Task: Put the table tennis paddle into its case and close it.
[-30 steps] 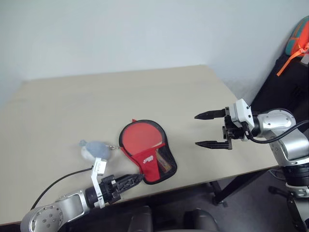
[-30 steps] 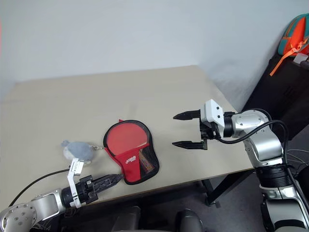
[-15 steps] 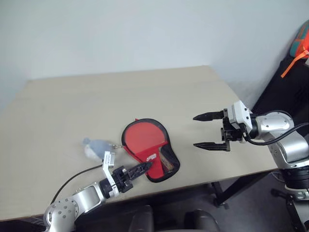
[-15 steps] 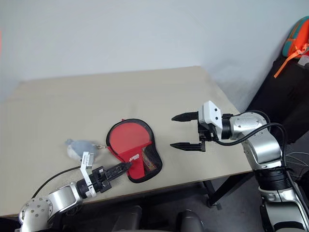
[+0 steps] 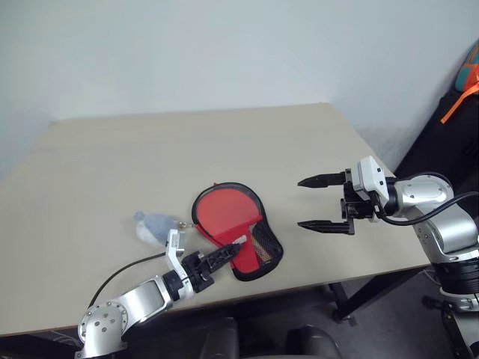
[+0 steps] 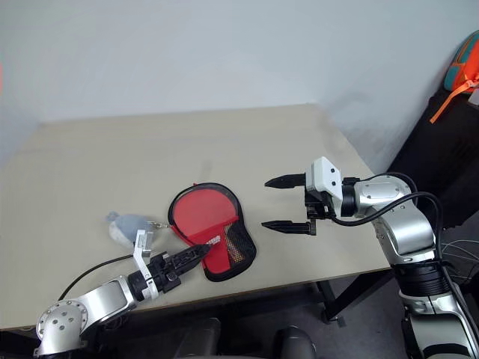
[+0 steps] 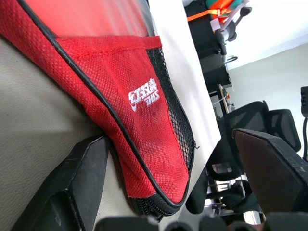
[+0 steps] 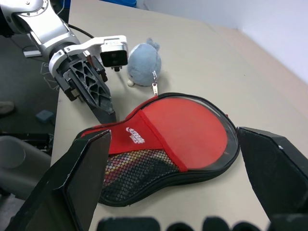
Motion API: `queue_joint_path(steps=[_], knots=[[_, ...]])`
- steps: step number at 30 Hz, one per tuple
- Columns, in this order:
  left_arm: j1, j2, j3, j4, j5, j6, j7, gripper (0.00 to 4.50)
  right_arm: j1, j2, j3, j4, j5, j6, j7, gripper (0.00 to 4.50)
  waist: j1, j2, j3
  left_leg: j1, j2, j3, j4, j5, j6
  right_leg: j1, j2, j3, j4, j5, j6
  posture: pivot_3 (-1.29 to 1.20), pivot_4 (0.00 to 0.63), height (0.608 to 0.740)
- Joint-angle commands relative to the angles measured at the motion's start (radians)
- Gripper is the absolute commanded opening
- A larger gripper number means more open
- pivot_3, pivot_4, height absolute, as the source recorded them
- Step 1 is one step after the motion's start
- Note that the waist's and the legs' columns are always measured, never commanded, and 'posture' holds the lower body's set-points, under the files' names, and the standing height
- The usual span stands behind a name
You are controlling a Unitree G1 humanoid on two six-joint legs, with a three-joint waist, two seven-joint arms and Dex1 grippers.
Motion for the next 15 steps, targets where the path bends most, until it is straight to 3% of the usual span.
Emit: queue_joint_path(steps=[1, 15], knots=[[-0.009, 0.013, -0.017, 0.035, -0.055, 0.021, 0.061, 4.34, -0.02, 0.004, -0.018, -0.028, 0.016, -0.003, -0.009, 4.5, 0.0, 0.0, 0.0, 0.0, 0.0, 0.0, 0.0, 0.0, 0.0, 0.0, 0.0, 0.0, 0.0, 0.0, 0.0, 0.0, 0.0, 0.706], [0.124, 0.255, 0.007, 0.043, -0.333, 0.017, 0.099, 4.34, -0.005, 0.008, -0.016, -0.047, 0.016, 0.002, -0.019, 4.5, -0.022, 0.0, 0.0, 0.001, 0.0, -0.002, -0.002, -0.002, -0.003, -0.006, 0.001, 0.001, 0.0, 0.0, 0.0, 0.0, 0.0, 0.706]])
